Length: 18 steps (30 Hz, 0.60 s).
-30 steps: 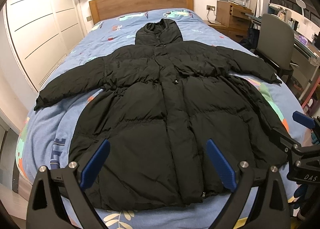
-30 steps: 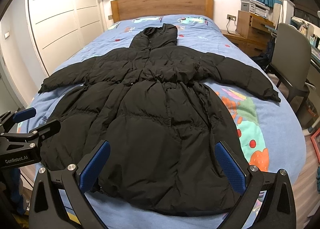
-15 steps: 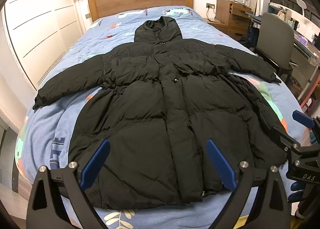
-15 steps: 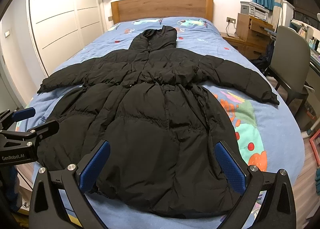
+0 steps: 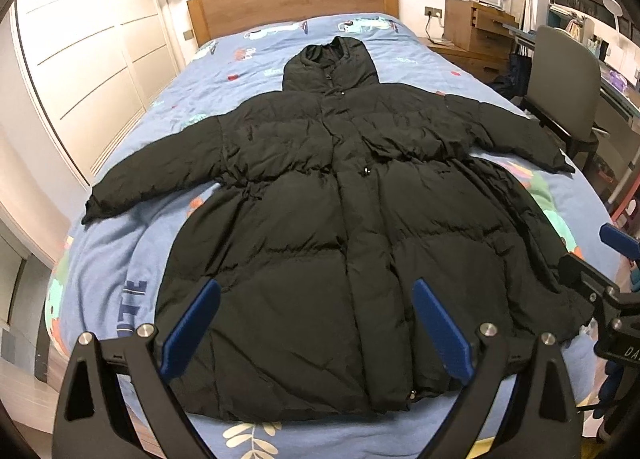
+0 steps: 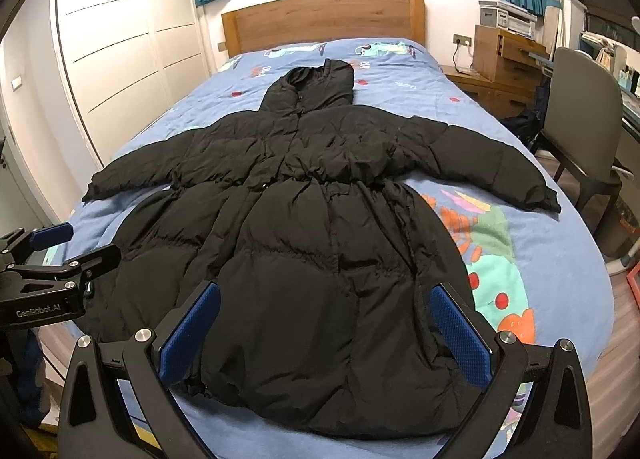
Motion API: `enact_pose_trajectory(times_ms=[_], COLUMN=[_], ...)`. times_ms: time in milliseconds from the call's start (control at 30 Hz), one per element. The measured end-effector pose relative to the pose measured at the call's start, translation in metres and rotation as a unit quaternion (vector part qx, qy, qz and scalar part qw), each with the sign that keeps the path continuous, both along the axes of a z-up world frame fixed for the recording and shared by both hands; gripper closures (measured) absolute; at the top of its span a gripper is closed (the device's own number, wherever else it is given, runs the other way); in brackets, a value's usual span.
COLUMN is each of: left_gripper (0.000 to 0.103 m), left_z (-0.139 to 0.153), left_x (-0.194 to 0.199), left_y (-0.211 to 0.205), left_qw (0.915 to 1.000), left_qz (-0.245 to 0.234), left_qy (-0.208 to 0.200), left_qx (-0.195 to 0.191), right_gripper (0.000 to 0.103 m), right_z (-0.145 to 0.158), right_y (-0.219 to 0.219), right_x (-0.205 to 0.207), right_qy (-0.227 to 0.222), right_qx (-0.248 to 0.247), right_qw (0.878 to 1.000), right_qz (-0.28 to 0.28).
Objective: Fold large clothes
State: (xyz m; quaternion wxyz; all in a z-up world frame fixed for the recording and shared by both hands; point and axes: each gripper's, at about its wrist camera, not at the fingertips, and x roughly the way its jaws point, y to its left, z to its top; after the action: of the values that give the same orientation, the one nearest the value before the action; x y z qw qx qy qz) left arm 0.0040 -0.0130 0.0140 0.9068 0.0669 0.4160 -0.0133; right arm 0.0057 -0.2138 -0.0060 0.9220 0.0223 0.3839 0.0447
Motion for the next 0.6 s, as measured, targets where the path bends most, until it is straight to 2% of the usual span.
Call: enact_pose_trajectory(times_ms=[600], left_gripper=[0.005], left_z=[0.009], left_x=[0.008], left_y=[0.012], left_qw=[0.9997], left_qz=[0.014], left_qy=[-0.015], left_qx=[0.013], right_gripper=[0.000], right_z=[0.011], right_y=[-0.010], right_x=[0.019], right_qy=[0.000], right_qx=[-0.012], right_qw=[1.000], right_qz=[-0.016])
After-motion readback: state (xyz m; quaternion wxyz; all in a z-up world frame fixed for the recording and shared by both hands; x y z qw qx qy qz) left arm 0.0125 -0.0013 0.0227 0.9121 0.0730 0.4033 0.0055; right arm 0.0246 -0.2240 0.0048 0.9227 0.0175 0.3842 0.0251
